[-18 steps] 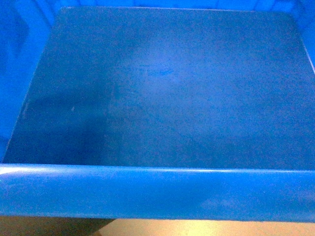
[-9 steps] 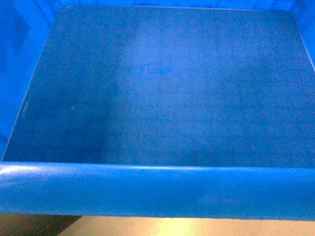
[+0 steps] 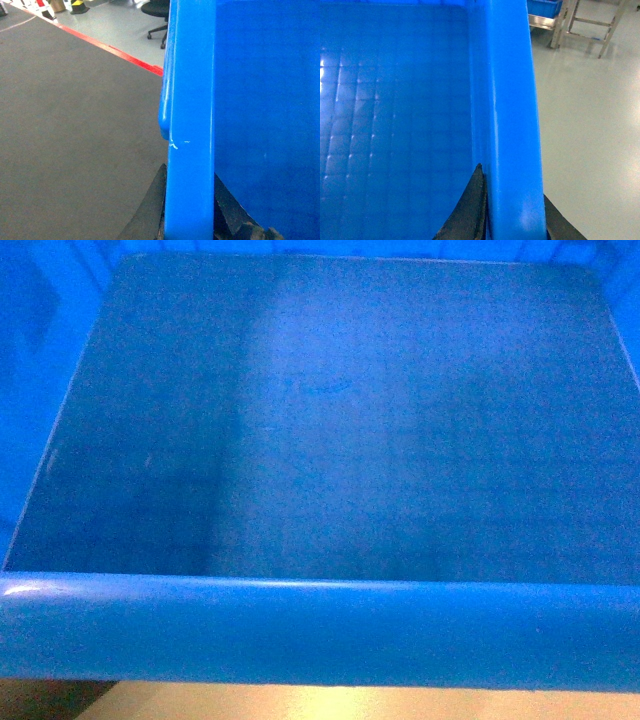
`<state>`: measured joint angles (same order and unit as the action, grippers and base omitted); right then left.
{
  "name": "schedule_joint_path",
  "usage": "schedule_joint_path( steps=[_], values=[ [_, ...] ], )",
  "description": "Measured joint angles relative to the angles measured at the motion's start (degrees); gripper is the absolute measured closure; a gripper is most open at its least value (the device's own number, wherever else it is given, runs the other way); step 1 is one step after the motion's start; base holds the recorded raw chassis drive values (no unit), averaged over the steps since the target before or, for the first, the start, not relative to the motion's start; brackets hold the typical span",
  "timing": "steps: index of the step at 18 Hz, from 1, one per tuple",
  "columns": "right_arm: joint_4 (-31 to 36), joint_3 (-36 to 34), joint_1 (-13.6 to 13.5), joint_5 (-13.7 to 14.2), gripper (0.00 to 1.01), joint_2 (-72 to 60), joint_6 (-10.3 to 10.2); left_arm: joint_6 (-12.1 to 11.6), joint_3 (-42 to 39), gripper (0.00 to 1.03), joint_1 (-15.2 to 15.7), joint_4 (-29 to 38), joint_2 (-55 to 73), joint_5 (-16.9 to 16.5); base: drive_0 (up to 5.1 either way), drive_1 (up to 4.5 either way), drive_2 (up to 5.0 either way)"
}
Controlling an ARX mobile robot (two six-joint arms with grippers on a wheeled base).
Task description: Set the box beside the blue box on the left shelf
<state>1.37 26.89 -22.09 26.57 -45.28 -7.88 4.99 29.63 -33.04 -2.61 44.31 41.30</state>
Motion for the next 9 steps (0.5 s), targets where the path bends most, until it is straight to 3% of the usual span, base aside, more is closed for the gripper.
schedule_joint_path(
  steps=[9],
  values=[
    [0.02, 0.0, 0.0, 0.0, 0.9, 0.0, 0.0, 0.0, 0.0, 0.91, 0.0, 0.02, 0.0, 0.02, -1.6, -1.63, -1.6]
  ],
)
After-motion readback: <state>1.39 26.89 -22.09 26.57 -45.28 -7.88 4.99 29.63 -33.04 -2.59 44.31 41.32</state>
